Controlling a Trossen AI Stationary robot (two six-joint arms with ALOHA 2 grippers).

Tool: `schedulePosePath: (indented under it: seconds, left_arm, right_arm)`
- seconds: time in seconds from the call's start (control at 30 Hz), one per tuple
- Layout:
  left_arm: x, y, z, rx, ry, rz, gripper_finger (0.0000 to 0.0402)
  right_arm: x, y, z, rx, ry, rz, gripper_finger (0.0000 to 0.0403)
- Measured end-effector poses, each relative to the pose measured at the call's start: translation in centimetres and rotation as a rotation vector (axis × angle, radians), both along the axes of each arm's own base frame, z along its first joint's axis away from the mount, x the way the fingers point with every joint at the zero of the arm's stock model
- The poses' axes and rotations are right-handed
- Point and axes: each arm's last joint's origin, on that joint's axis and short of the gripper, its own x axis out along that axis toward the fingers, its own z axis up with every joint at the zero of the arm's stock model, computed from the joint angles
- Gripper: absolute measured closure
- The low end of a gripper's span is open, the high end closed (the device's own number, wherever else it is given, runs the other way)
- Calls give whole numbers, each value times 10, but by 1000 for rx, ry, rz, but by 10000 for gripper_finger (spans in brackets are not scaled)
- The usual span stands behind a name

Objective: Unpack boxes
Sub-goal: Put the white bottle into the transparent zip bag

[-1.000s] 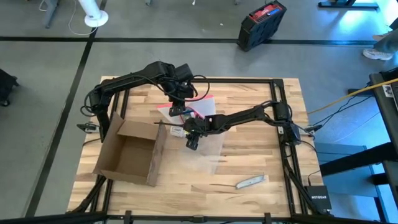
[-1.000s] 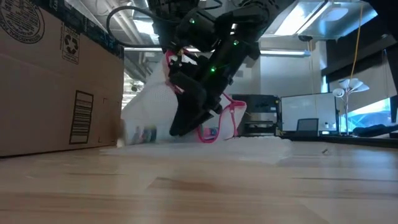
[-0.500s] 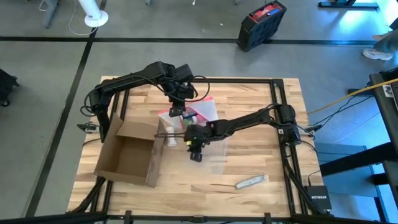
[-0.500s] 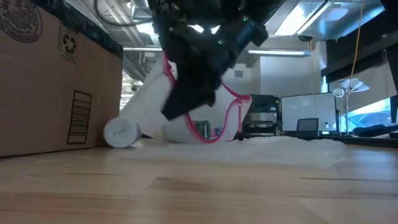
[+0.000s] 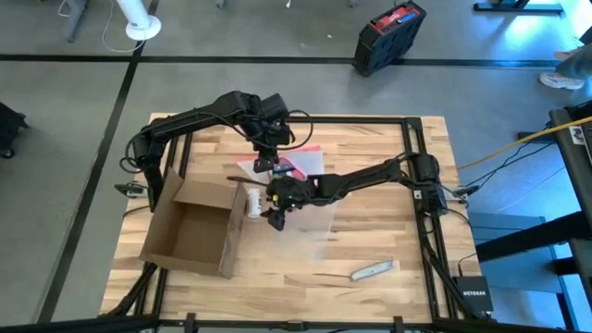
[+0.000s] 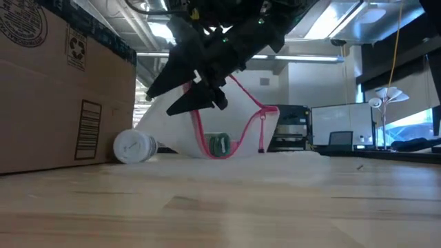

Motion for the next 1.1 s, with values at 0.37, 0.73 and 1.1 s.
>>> schedulePosePath:
  seconds: [0.37, 0.73, 1.1]
  left_arm:
    - [9, -9, 3, -38, -77, -38, 401]
    - [24, -27, 8, -78, -202, -102, 402]
    - [10, -8, 2, 12, -59, 8, 401]
  right_arm:
    - [0, -4, -1, -73, -4, -97, 95]
    - [0, -6, -1, -52, -1, -118, 95]
    - [0, -5, -1, -30, 1, -100, 95]
